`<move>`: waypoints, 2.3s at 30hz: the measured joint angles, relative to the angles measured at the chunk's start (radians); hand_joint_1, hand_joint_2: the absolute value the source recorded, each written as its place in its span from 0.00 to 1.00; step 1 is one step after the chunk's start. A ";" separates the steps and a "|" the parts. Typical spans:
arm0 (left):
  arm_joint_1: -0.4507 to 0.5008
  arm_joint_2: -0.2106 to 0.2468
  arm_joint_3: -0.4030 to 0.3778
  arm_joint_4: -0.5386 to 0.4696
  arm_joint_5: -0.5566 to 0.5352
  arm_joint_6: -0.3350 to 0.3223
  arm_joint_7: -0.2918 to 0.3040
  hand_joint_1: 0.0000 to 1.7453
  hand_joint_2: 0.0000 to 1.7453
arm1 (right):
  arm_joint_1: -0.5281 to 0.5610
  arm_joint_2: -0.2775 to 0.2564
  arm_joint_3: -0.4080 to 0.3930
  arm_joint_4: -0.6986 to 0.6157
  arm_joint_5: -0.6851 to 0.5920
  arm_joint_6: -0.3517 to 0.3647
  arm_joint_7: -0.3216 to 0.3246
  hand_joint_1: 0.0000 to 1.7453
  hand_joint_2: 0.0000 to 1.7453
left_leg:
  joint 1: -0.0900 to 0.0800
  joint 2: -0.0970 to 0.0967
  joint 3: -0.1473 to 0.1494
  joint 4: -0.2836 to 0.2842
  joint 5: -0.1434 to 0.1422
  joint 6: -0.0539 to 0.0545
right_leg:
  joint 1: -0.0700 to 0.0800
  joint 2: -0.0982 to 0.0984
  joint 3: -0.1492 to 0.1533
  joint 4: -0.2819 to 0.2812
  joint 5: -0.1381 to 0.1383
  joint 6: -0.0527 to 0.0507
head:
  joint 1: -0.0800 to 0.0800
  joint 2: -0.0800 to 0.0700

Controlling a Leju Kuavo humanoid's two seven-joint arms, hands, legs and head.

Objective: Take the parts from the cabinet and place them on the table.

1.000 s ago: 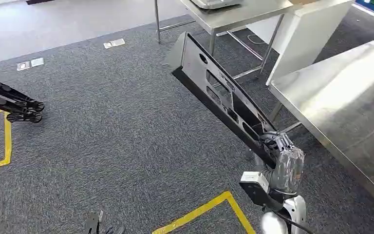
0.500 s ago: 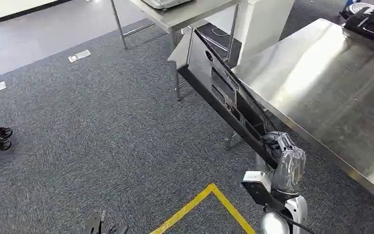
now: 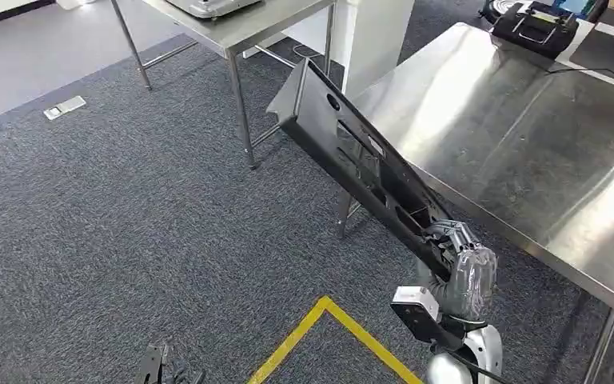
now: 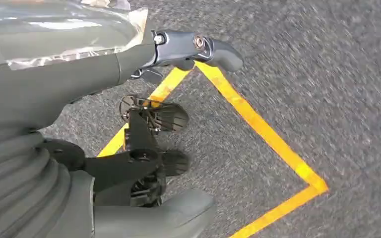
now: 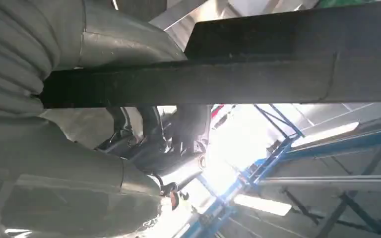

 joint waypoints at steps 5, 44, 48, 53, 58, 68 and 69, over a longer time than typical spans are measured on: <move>0.004 0.001 0.000 0.000 -0.001 0.000 0.000 0.00 1.00 | 0.004 -0.003 0.000 0.000 0.000 0.000 0.000 1.00 1.00 | -0.003 0.067 0.000 0.001 -0.004 0.002 | -0.005 -0.018 -0.049 0.118 -0.031 0.026 | 0.002 0.000; -0.013 -0.001 -0.001 0.000 -0.018 0.006 0.011 0.00 1.00 | -0.012 -0.009 -0.002 -0.005 0.078 0.002 0.042 1.00 1.00 | 0.003 0.062 0.009 0.015 -0.028 -0.047 | -0.006 -0.033 0.084 -0.139 0.069 -0.013 | 0.000 0.000; -0.014 0.000 -0.001 0.000 -0.020 0.004 0.013 0.00 1.00 | -0.032 -0.013 -0.004 -0.004 0.084 0.002 0.048 1.00 1.00 | 0.004 0.049 0.008 -0.001 -0.002 -0.031 | 0.015 -0.025 0.083 -0.132 0.063 -0.020 | -0.008 0.000; -0.015 -0.003 -0.005 0.000 -0.032 -0.034 -0.027 0.00 1.00 | -0.039 -0.016 -0.007 0.000 0.100 0.003 0.059 1.00 1.00 | 0.005 0.049 0.010 -0.004 -0.005 -0.037 | 0.015 -0.025 0.082 -0.132 0.063 -0.021 | -0.011 0.000; -0.015 -0.011 -0.012 -0.001 -0.032 -0.026 -0.018 0.00 1.00 | -0.040 -0.017 -0.009 0.003 0.105 0.002 0.063 1.00 1.00 | 0.003 0.050 0.010 -0.005 -0.004 -0.038 | 0.014 -0.025 0.082 -0.132 0.063 -0.021 | -0.011 0.000; -0.015 -0.011 -0.012 -0.001 -0.018 -0.008 -0.010 0.00 1.00 | -0.064 -0.016 -0.010 0.020 0.108 0.003 0.063 1.00 1.00 | -0.004 0.049 0.009 -0.005 -0.004 -0.038 | 0.008 -0.025 0.082 -0.132 0.063 -0.020 | -0.011 0.000; -0.015 -0.011 -0.012 -0.001 -0.018 -0.008 -0.010 0.00 1.00 | -0.066 -0.016 -0.010 0.020 0.108 0.003 0.063 1.00 1.00 | -0.004 0.049 0.009 -0.005 -0.004 -0.038 | 0.008 -0.025 0.082 -0.132 0.063 -0.020 | -0.011 0.000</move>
